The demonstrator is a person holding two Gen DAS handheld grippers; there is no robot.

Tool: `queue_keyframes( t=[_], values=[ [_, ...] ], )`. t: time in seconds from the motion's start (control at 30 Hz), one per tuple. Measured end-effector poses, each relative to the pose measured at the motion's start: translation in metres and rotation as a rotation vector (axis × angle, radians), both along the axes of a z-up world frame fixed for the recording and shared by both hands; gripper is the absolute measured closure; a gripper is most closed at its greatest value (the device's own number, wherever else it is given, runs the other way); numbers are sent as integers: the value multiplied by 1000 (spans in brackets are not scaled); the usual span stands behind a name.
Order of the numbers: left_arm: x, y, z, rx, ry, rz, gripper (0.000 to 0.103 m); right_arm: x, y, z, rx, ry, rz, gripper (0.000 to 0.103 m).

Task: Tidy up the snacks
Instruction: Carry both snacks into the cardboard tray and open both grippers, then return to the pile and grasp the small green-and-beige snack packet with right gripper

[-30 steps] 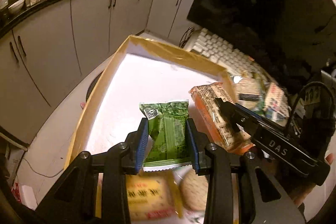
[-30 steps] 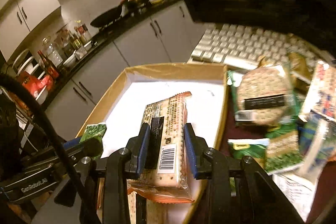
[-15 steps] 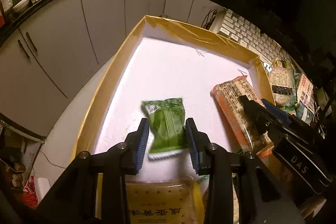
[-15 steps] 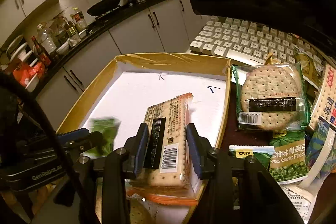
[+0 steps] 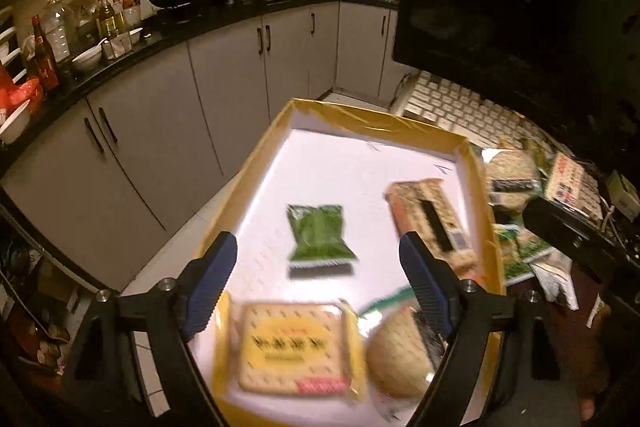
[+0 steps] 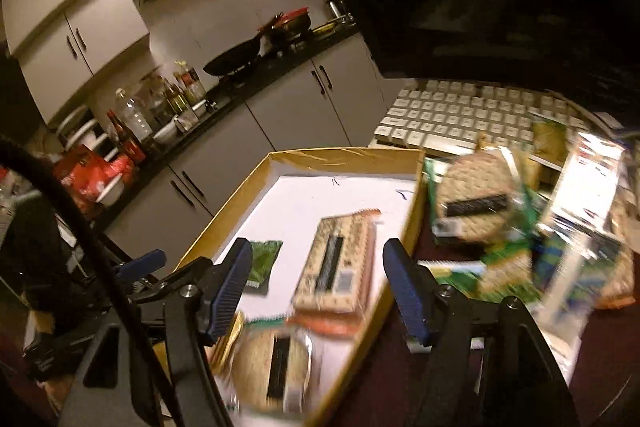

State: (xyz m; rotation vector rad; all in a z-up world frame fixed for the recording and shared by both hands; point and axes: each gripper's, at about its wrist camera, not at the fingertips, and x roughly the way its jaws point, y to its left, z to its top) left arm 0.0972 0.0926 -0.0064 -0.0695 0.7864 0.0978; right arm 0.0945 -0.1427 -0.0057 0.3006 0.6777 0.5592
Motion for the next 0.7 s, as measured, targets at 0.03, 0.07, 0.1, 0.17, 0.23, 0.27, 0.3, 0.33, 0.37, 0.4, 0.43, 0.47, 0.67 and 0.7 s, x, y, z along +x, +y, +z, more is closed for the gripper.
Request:
queue_keyframes(
  t=[0.03,0.07,0.1,0.17,0.23,0.27,0.3,0.33,0.37,0.4,0.43,0.47,0.67,0.7],
  values=[
    [-5,-6,1,-6,-3,-9,20,-9,-9,-1,-5,-3,-5,35],
    [-12,-12,4,-21,-13,-25,20,-15,-16,-3,-10,-2,-8,35],
    [-17,-17,6,-36,-21,-37,19,-22,-25,-6,-18,1,-19,35],
    [-28,-30,9,-74,-34,-82,19,-35,-45,-14,-26,19,-47,35],
    [-37,-46,12,-116,-39,-153,19,-47,-65,-24,-28,39,-80,35],
    [-41,-54,12,-128,-36,-184,19,-53,-75,-28,-29,52,-97,35],
    [-42,-62,12,-131,-31,-209,18,-58,-85,-33,-28,69,-110,35],
    [-44,-69,12,-132,-23,-236,18,-62,-94,-36,-24,80,-119,35],
    [-45,-77,12,-133,-15,-258,18,-67,-105,-40,-20,89,-134,35],
    [-46,-85,11,-135,-10,-279,18,-71,-112,-42,-21,94,-148,35],
    [-47,-91,11,-135,-6,-298,18,-75,-121,-43,-21,95,-170,35],
    [-48,-96,11,-134,-4,-309,18,-79,-130,-43,-25,95,-187,35],
    [-52,-119,3,-148,28,-362,18,-83,-180,-55,-94,138,-339,35],
    [-52,-124,2,-142,31,-369,18,-84,-189,-59,-93,152,-361,35]
  ],
)
